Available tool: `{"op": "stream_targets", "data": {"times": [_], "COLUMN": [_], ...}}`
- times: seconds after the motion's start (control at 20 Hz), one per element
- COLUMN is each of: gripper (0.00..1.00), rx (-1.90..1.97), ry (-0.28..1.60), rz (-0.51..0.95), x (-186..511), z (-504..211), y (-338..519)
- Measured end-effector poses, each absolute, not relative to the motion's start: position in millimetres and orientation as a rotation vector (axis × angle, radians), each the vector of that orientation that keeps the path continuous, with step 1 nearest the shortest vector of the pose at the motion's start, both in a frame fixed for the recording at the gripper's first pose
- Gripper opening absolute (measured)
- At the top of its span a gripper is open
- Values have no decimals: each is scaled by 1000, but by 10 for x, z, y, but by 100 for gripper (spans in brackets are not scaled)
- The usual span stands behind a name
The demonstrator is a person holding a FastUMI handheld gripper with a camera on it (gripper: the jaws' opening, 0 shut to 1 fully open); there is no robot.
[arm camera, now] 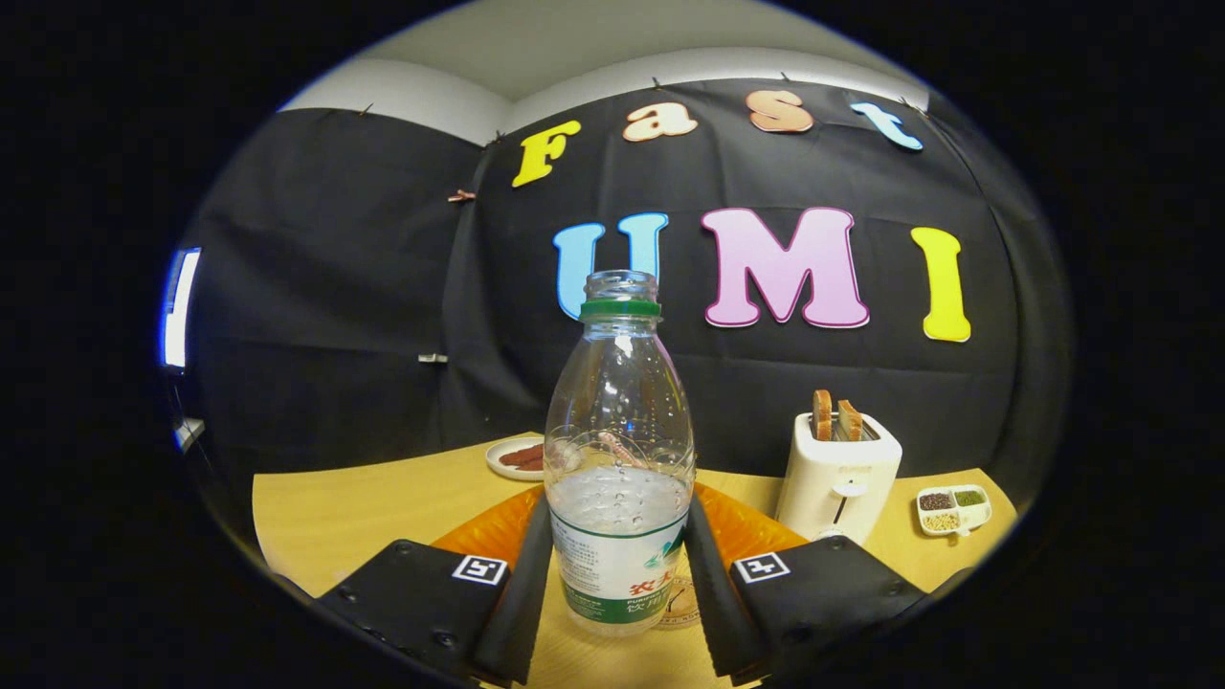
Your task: Take the bottle from table, then pour the juice into the cup, finally place the bottle on the coaster
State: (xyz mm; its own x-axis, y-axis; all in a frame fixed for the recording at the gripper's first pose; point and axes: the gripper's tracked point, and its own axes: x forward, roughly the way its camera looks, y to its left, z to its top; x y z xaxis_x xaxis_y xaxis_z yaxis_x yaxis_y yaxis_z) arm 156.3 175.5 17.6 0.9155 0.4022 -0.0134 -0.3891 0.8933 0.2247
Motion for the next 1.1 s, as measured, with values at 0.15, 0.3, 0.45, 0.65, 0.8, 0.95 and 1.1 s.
{"op": "stream_targets", "data": {"times": [0.15, 0.3, 0.45, 0.65, 0.8, 0.95, 1.1], "gripper": [71, 72, 74, 74, 75, 76, 79], "rx": [218, 177, 177, 187, 188, 167, 165], "ry": [61, 87, 103, 128, 159, 157, 161], "rz": [362, 331, 319, 312, 306, 313, 316], "x": [1841, 2004, 2094, 2167, 2182, 2170, 2165], "z": [-10, -248, -379, -538, -653, -665, -681], "y": [1687, 1646, 1624, 1637, 1645, 1666, 1678]}}
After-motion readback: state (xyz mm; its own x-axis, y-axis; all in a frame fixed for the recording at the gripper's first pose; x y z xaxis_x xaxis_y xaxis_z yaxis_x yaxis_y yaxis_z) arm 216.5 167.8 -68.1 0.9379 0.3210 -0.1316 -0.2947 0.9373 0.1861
